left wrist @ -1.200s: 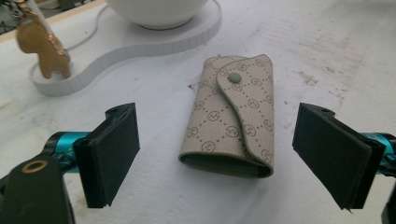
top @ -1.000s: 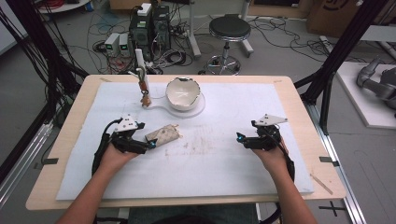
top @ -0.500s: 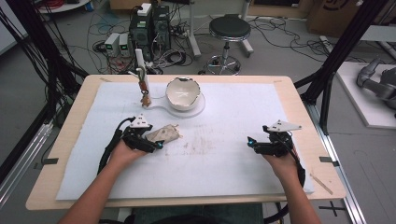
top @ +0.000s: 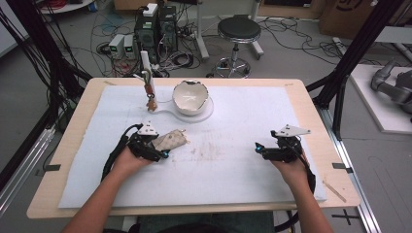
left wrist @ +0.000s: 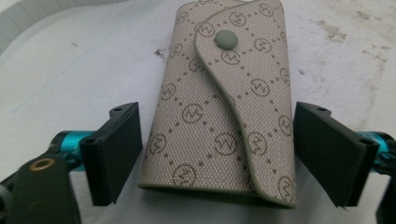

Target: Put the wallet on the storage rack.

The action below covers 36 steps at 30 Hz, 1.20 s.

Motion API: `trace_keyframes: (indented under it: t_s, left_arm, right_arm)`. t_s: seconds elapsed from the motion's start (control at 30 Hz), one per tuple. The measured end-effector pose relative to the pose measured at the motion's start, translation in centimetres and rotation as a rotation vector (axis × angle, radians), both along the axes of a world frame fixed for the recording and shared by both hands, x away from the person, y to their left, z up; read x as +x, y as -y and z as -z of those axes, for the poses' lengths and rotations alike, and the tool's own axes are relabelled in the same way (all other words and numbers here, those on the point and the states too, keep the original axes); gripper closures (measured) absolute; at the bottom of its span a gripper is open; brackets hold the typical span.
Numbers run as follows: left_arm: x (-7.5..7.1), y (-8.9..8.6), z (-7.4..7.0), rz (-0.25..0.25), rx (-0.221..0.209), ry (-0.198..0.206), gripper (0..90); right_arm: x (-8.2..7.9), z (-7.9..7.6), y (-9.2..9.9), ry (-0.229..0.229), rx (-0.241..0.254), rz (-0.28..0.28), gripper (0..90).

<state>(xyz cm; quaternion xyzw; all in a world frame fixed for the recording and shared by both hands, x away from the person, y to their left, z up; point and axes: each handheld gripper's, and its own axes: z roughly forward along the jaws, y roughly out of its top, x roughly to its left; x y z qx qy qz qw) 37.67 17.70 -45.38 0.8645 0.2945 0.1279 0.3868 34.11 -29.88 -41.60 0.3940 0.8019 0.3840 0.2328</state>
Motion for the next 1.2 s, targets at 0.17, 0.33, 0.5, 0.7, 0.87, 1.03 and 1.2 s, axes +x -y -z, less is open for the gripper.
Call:
trace_keyframes:
  t_s: [0.17, 0.33, 0.5, 0.7, 0.87, 1.03, 1.2]
  left_arm:
    - [-0.2, -0.2, -0.3, 0.030, 0.006, 0.001, 29.0]
    - [-0.4, -0.1, -0.8, 0.037, 0.023, 0.022, 37.2]
    - [-0.7, -0.2, -1.3, 0.046, 0.015, 0.047, 40.5]
    - [-1.0, -0.7, -2.4, 0.033, -0.033, 0.087, 43.5]
    - [-1.2, -1.0, -2.9, 0.032, -0.061, 0.123, 47.8]
    - [-1.4, -0.9, -3.2, 0.036, -0.054, 0.149, 51.8]
    - [-1.6, -0.6, -3.4, 0.053, -0.050, 0.161, 54.8]
  right_arm:
    - [0.1, 0.0, -0.1, -0.001, -0.005, -0.001, 20.8]
    - [0.1, 0.0, -0.3, -0.005, -0.006, -0.004, 20.8]
    - [0.2, 0.0, -0.3, -0.006, -0.010, -0.007, 20.8]
    - [0.3, 0.1, -0.3, -0.009, -0.013, -0.012, 20.8]
    - [0.4, 0.1, -0.4, -0.011, -0.013, -0.010, 20.8]
    - [0.4, 0.1, -0.4, -0.011, -0.016, -0.009, 20.8]
    - [0.4, 0.2, -0.4, -0.009, -0.018, -0.013, 20.8]
